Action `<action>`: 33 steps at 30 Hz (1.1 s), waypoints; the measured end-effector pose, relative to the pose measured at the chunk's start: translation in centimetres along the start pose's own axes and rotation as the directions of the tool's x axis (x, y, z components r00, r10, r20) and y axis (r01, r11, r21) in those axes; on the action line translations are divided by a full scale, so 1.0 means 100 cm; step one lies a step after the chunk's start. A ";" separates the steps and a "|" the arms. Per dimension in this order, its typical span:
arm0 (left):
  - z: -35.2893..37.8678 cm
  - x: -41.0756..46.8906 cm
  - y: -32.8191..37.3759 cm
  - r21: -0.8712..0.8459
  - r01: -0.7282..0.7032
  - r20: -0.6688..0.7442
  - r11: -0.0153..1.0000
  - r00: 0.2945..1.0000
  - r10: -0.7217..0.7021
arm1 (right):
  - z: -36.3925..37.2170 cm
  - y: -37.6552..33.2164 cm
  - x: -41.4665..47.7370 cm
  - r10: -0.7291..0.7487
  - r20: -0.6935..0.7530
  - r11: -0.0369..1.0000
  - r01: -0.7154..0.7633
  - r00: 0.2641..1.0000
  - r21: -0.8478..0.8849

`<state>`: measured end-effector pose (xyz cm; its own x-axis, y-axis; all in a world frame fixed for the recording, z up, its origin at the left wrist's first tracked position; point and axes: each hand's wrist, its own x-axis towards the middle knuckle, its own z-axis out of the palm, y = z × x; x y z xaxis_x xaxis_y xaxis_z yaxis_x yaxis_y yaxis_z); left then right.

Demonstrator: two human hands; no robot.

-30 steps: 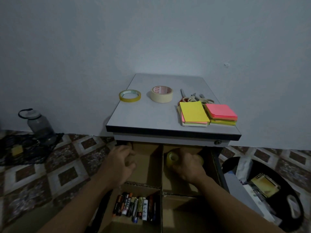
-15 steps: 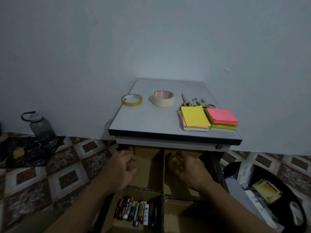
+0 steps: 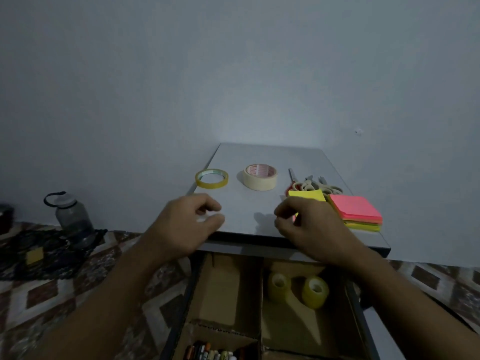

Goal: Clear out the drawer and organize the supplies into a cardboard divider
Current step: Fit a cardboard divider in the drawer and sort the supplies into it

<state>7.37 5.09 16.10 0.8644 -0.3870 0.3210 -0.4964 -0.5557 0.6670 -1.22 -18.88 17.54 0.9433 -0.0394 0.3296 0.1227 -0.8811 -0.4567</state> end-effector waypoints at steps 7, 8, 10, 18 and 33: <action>0.010 0.092 -0.033 0.126 0.117 -0.093 0.985 0.990 -0.106 | 0.005 0.015 0.089 0.053 -0.002 0.981 -0.052 0.999 -0.186; 0.013 0.101 -0.039 0.137 0.133 -0.084 0.982 0.989 -0.122 | 0.008 0.017 0.098 0.077 0.024 0.973 -0.070 0.997 -0.221; 0.018 0.115 -0.049 0.154 0.145 -0.047 0.977 0.989 -0.139 | 0.016 0.020 0.114 0.116 0.081 0.953 -0.088 0.990 -0.291; 0.028 0.123 -0.055 0.191 0.145 -0.007 0.971 0.989 -0.146 | 0.037 0.025 0.140 0.174 0.117 0.925 -0.122 0.978 -0.361; 0.022 0.038 -0.047 0.137 0.053 -0.090 0.989 0.995 -0.041 | 0.033 0.007 0.084 -0.046 0.080 0.953 0.068 0.996 -0.297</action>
<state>12.83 4.61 12.71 0.8878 -0.2960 0.3524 -0.4558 -0.6708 0.5851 7.83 -18.26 17.27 0.9583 0.0386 0.2833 0.0891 -0.9818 -0.1678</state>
